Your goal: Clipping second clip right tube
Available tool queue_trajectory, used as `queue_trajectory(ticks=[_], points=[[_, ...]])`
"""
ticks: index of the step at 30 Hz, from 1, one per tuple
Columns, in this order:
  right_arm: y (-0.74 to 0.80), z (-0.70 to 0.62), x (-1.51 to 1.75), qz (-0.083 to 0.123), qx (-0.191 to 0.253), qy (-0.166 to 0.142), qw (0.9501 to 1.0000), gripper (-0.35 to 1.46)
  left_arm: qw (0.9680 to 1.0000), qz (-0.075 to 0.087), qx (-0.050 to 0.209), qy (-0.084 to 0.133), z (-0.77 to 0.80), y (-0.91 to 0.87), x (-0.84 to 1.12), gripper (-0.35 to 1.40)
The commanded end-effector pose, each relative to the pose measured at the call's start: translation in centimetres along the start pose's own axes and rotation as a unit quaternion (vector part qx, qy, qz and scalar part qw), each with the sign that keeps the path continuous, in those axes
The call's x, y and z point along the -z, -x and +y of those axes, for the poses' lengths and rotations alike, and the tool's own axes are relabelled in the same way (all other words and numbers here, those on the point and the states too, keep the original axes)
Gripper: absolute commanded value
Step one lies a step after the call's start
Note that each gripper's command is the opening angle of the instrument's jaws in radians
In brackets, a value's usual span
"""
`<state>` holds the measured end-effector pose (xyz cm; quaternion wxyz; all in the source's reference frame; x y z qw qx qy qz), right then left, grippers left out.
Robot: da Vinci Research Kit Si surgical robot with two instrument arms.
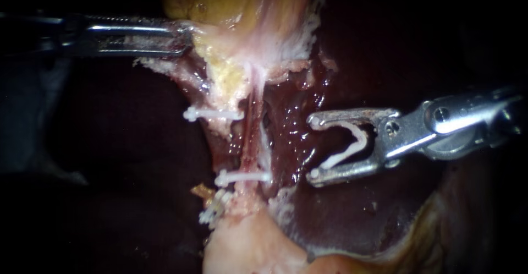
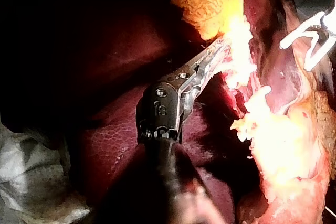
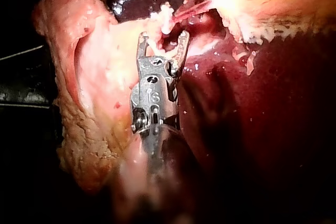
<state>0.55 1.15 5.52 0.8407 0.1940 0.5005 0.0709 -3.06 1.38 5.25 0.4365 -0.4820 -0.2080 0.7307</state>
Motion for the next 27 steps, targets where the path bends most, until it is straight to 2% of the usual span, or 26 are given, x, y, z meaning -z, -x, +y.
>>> queue_trajectory(ticks=[1, 6, 9, 14, 17, 22, 27], points=[[0.00, 0.00, 0.00, 0.000, 0.000, 0.000, 1.0000, 0.50, 1.0000, 0.000, 0.000, 0.001, 0.01, -0.01, 0.02, -0.35], [0.01, -0.01, -0.01, 0.000, 0.000, 0.002, 1.0000, 0.50, 1.0000, -0.002, -0.001, 0.005, 0.05, -0.09, 0.16, -0.35], [0.01, -0.01, -0.01, 0.000, 0.000, 0.002, 1.0000, 0.50, 0.9999, -0.005, 0.003, 0.011, 0.10, -0.20, 0.31, -0.35], [0.00, -0.01, -0.01, 0.000, 0.000, 0.002, 1.0000, 0.50, 0.9997, 0.015, 0.014, 0.013, 0.21, -0.44, 0.61, -0.35], [0.00, -0.01, -0.02, 0.000, 0.000, 0.001, 1.0000, 0.50, 0.9995, 0.027, 0.010, 0.013, 0.29, -0.56, 0.75, -0.35], [-0.04, -0.01, -0.09, 0.001, 0.002, -0.006, 1.0000, 0.50, 0.9993, 0.033, 0.009, 0.013, 0.36, -0.60, 0.83, -0.35], [-0.08, -0.01, -0.29, 0.003, -0.036, -0.013, 0.9993, 0.50, 0.9993, 0.033, 0.009, 0.012, 0.36, -0.58, 0.81, -0.35]])
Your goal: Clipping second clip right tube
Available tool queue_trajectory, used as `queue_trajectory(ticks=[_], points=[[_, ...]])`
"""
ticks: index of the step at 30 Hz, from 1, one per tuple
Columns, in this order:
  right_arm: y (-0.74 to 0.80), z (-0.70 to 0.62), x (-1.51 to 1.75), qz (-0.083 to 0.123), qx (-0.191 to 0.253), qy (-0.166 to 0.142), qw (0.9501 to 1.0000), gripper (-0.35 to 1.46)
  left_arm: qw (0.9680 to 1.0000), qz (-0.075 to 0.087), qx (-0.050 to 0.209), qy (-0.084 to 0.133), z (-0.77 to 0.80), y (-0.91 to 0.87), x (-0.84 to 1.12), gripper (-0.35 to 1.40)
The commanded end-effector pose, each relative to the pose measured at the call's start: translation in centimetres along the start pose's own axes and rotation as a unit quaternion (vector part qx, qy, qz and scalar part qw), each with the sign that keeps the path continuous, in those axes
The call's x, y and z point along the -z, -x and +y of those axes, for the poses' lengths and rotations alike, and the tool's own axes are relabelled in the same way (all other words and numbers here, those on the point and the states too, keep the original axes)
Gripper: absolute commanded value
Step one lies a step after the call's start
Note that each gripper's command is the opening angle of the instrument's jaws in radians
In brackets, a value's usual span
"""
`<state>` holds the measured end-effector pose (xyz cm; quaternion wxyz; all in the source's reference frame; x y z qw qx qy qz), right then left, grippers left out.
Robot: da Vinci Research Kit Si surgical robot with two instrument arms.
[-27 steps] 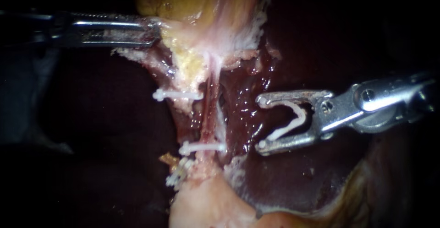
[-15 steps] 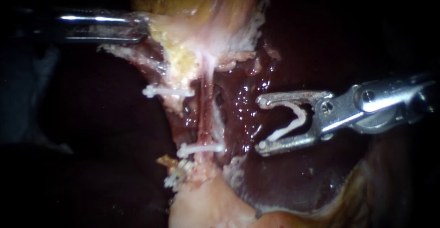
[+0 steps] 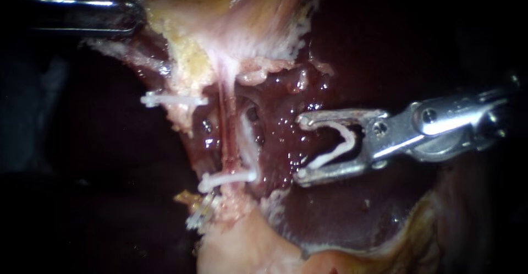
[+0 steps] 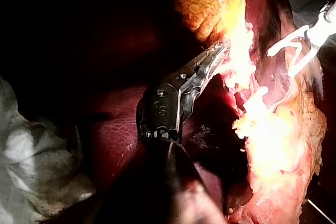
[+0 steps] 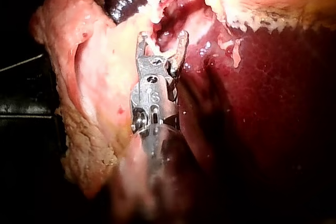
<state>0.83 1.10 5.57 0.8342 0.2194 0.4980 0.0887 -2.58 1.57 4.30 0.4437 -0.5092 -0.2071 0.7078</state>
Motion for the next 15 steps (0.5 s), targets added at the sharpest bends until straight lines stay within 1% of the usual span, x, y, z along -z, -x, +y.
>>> queue_trajectory(ticks=[1, 8, 12, 15], points=[[-0.01, 0.00, -0.07, 0.001, -0.013, -0.003, 0.9999, 0.50, 1.0000, 0.000, 0.000, 0.000, -0.01, 0.01, -0.01, -0.35], [-0.01, 0.03, -0.49, 0.001, -0.059, -0.005, 0.9982, 0.50, 1.0000, 0.001, -0.001, -0.001, -0.01, 0.04, -0.03, -0.35], [0.07, 0.09, -0.70, 0.001, -0.075, -0.005, 0.9972, 0.50, 1.0000, 0.001, -0.002, -0.001, -0.01, 0.05, -0.04, -0.35], [0.15, 0.14, -0.84, 0.001, -0.082, -0.011, 0.9966, 0.49, 1.0000, 0.001, -0.002, -0.001, -0.01, 0.06, -0.04, -0.35]])
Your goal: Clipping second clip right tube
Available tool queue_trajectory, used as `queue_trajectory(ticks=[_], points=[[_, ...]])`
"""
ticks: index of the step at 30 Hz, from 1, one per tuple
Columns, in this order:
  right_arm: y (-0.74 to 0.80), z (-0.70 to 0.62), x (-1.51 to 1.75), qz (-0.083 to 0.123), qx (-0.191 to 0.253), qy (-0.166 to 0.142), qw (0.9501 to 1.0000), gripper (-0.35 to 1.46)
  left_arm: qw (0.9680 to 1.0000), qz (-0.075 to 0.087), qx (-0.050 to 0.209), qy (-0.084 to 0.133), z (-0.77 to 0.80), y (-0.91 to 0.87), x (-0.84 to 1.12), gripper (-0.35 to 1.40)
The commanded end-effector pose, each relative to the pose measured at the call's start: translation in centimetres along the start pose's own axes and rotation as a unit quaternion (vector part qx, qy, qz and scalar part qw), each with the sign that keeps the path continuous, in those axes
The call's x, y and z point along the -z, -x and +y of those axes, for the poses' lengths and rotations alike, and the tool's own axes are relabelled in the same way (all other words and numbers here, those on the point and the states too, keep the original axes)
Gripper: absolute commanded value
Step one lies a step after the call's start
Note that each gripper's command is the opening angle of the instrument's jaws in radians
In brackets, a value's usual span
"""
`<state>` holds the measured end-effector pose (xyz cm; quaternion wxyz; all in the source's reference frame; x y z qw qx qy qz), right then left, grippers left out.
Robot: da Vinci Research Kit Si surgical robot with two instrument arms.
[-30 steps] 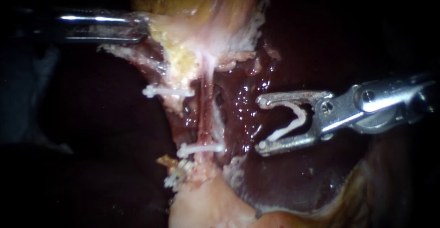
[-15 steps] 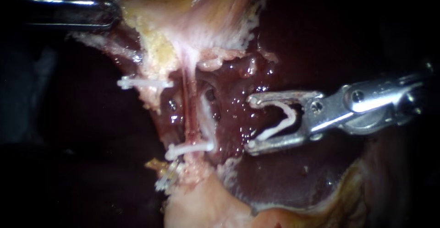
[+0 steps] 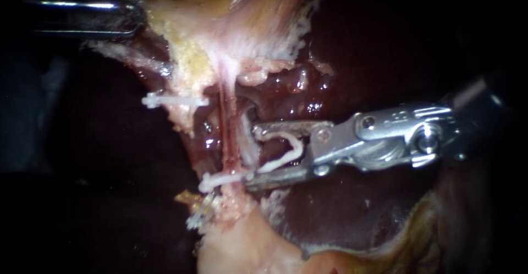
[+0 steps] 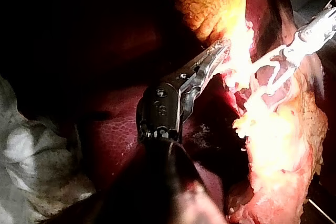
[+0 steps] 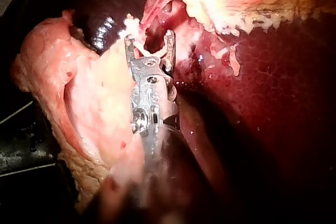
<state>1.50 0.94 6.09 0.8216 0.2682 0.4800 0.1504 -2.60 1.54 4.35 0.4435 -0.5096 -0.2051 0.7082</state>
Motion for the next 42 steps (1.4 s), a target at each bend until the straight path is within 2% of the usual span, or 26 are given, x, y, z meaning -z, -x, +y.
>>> queue_trajectory(ticks=[1, 5, 11, 23, 26, 34, 38, 42], points=[[0.02, 0.01, -0.04, 0.003, -0.003, -0.004, 1.0000, 0.49, 1.0000, 0.000, 0.000, 0.000, 0.00, 0.00, 0.00, -0.35], [0.05, 0.06, -0.16, 0.027, -0.021, -0.024, 0.9991, 0.49, 1.0000, 0.000, 0.000, 0.000, -0.01, 0.01, -0.01, -0.35], [-0.04, 0.06, -0.31, 0.052, -0.035, -0.051, 0.9967, 0.48, 1.0000, 0.000, -0.001, 0.000, -0.02, 0.02, -0.01, -0.35], [-0.14, 0.07, -0.51, 0.072, -0.050, -0.074, 0.9934, 0.48, 1.0000, 0.000, -0.001, -0.001, -0.03, 0.03, -0.03, -0.35], [-0.16, 0.02, -0.51, 0.081, -0.053, -0.087, 0.9916, 0.48, 1.0000, 0.000, -0.002, -0.001, -0.04, 0.04, -0.03, -0.35], [-0.27, -0.26, -0.51, 0.098, -0.054, -0.126, 0.9857, 0.46, 1.0000, 0.000, -0.002, -0.001, -0.06, 0.06, -0.04, -0.35], [-0.30, -0.35, -0.51, 0.098, -0.054, -0.134, 0.9847, 0.45, 1.0000, 0.000, -0.002, -0.001, -0.06, 0.07, -0.04, -0.35], [-0.31, -0.39, -0.50, 0.097, -0.061, -0.137, 0.9839, 0.41, 1.0000, 0.000, -0.002, -0.001, -0.06, 0.07, -0.04, -0.35]])
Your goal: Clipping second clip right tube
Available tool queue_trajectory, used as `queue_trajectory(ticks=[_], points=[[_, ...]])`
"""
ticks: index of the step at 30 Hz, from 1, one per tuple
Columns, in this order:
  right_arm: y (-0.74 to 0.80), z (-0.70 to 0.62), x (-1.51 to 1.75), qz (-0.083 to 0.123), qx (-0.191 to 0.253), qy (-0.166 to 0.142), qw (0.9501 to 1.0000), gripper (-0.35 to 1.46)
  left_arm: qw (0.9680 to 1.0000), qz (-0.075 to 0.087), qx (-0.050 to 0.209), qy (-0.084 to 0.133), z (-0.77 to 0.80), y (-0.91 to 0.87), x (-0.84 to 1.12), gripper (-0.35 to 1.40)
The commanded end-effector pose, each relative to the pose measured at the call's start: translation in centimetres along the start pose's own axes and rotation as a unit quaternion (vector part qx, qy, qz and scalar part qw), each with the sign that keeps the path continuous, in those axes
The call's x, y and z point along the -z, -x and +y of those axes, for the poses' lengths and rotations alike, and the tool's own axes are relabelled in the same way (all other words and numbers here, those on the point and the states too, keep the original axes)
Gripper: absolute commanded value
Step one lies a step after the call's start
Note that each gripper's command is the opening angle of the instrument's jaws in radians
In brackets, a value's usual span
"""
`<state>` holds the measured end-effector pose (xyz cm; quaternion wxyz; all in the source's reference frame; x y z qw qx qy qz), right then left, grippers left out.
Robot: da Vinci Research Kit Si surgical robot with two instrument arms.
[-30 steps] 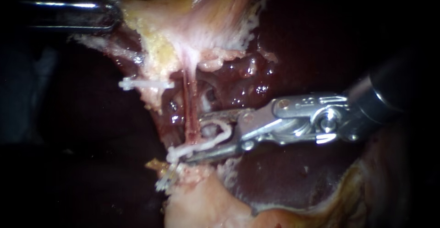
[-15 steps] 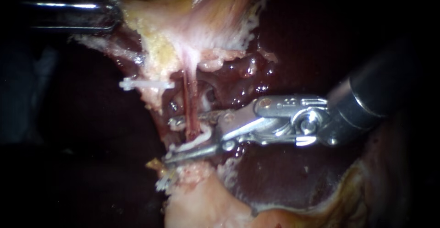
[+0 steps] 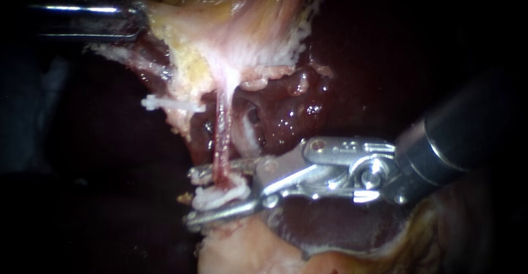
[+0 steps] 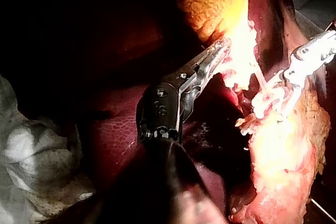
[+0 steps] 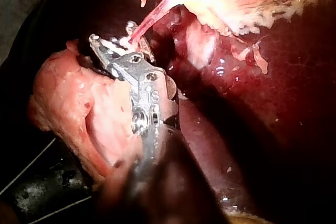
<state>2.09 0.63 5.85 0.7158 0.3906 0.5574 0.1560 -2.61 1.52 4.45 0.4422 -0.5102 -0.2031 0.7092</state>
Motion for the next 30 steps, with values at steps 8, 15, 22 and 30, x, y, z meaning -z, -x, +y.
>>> queue_trajectory(ticks=[8, 15, 22, 30], points=[[0.02, 0.06, 0.05, -0.001, -0.017, -0.002, 0.9999, 0.00, 1.0000, 0.000, 0.000, 0.000, 0.00, 0.00, 0.00, -0.35], [0.03, 0.10, 0.06, -0.001, -0.028, -0.002, 0.9996, -0.35, 1.0000, 0.000, 0.000, 0.000, -0.01, 0.00, 0.00, -0.35], [0.04, 0.14, 0.08, -0.003, -0.052, -0.002, 0.9986, -0.35, 1.0000, 0.000, 0.000, 0.000, -0.01, 0.00, 0.00, -0.35], [0.07, 0.17, 0.08, -0.004, -0.051, -0.001, 0.9987, -0.35, 1.0000, 0.000, 0.000, 0.000, -0.02, 0.00, 0.00, -0.35]])
